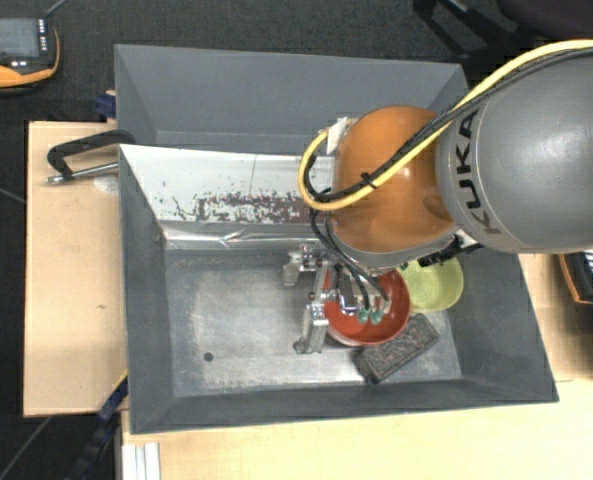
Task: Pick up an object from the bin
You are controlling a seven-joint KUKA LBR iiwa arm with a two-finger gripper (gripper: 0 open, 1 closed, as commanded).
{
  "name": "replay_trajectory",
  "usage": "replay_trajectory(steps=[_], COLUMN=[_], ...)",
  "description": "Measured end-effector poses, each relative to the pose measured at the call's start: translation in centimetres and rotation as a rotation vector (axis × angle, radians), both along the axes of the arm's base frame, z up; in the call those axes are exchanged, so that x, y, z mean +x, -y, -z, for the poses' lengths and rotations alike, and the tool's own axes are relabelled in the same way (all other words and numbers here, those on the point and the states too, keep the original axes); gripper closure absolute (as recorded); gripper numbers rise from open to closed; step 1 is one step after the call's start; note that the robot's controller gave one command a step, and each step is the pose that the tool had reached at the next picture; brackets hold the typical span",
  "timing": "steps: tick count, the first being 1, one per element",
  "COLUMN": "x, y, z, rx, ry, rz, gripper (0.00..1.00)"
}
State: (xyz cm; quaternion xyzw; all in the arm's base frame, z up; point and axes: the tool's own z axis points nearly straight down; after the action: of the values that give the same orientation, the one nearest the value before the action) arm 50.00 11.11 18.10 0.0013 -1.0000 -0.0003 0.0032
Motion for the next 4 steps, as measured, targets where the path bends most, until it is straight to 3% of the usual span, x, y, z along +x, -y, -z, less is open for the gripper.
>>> replay_trajectory(steps=[1, 2, 3, 4], x=[6.3, 3.5, 9.6, 9.8], y=[-0.4, 7.1, 1.1, 8.7], z=[-2.9, -7.3, 0.4, 2.7], rx=[0.003, 0.001, 0.006, 0.005], ry=[0.01, 0.017, 0.022, 0.022], rz=[-0.277, -0.47, -0.464, -0.376], gripper=[0.0, 0.0, 0.0, 0.0])
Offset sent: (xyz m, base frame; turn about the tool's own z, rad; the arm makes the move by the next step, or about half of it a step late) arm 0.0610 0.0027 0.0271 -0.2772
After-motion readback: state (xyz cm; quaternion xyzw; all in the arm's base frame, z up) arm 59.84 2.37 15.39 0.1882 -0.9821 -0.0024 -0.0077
